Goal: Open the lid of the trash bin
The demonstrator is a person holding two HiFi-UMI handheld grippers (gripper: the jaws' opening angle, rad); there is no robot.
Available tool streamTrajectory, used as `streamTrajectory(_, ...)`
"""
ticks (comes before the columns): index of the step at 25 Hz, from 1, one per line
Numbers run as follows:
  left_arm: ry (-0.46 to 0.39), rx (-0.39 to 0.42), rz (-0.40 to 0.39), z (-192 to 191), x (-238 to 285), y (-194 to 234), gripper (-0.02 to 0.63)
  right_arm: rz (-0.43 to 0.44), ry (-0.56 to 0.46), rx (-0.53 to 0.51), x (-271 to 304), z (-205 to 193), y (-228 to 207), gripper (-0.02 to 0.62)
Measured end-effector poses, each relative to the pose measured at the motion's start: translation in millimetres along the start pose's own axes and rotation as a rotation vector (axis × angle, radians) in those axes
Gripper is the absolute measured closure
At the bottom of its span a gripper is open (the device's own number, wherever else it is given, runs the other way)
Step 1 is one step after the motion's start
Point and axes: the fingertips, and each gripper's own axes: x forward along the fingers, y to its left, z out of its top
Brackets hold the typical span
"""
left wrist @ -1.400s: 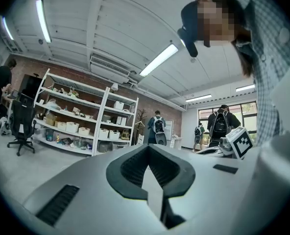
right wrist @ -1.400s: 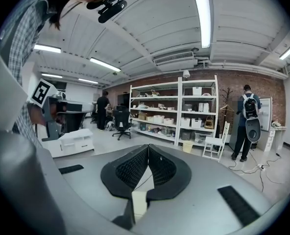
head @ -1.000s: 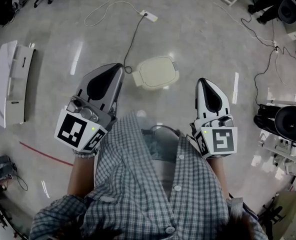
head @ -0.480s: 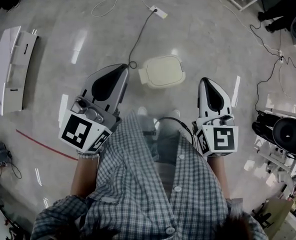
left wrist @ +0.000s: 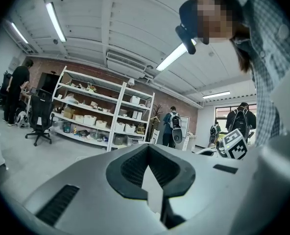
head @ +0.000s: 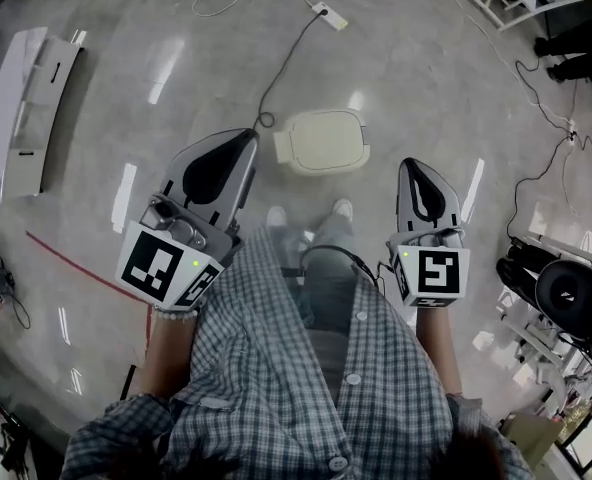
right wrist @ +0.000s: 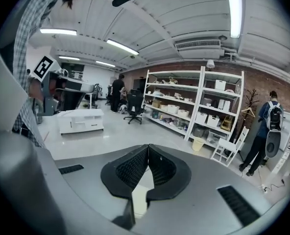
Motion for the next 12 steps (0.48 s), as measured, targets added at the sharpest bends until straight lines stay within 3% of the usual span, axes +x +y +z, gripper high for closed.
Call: streamTrajectory(12, 0.051, -0.067, 0.106, -40, 28, -19, 0.606, 0.114, 0.094, -0.011, 41, -57, -48, 0.577)
